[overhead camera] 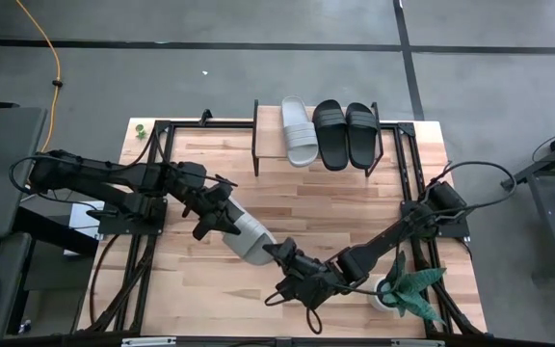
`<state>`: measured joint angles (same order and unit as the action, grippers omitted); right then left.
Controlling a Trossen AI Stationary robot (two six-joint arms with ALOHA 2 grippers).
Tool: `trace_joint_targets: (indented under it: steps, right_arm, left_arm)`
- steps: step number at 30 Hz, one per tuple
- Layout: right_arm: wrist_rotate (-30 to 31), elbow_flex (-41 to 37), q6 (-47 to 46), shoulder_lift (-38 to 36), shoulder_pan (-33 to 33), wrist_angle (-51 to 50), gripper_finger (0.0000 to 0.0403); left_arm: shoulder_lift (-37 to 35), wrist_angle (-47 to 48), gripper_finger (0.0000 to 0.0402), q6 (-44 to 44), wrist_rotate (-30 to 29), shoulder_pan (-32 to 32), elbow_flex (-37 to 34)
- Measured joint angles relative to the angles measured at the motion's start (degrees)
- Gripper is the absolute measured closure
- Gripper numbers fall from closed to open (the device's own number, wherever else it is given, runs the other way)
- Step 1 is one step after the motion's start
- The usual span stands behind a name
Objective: Pick and place slides into the shelf
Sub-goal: Put the gray slipper on the shelf
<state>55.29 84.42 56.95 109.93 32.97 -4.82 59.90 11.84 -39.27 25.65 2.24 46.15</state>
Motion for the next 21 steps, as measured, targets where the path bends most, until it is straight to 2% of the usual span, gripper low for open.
trace_joint_targets:
  steps: [6,7,11,16,21]
  right_arm:
    - [-1.48,0.0,-1.18,0.0,0.04,-0.24,0.0377]
    - [-1.49,0.0,-1.17,0.0,0.04,-0.23,0.0386]
    - [-1.47,0.0,-2.47,0.0,0.04,-0.05,0.0379]
    - [-1.31,0.0,-2.9,0.0,0.04,-0.09,0.0395]
    - [-0.71,0.0,-3.05,0.0,0.17,-0.11,0.0398]
  left_arm:
    - [0.0,-0.07,0.0396,0.02,-0.04,0.0,0.0]
    - [0.0,-0.08,0.0396,0.06,-0.06,0.0,0.0]
    - [0.0,-0.08,0.0396,0.68,-0.16,0.0,0.0]
    - [0.0,0.13,0.0395,3.36,-0.68,0.0,0.0]
    - [0.0,0.09,0.0367,7.45,-1.2,0.0,0.0]
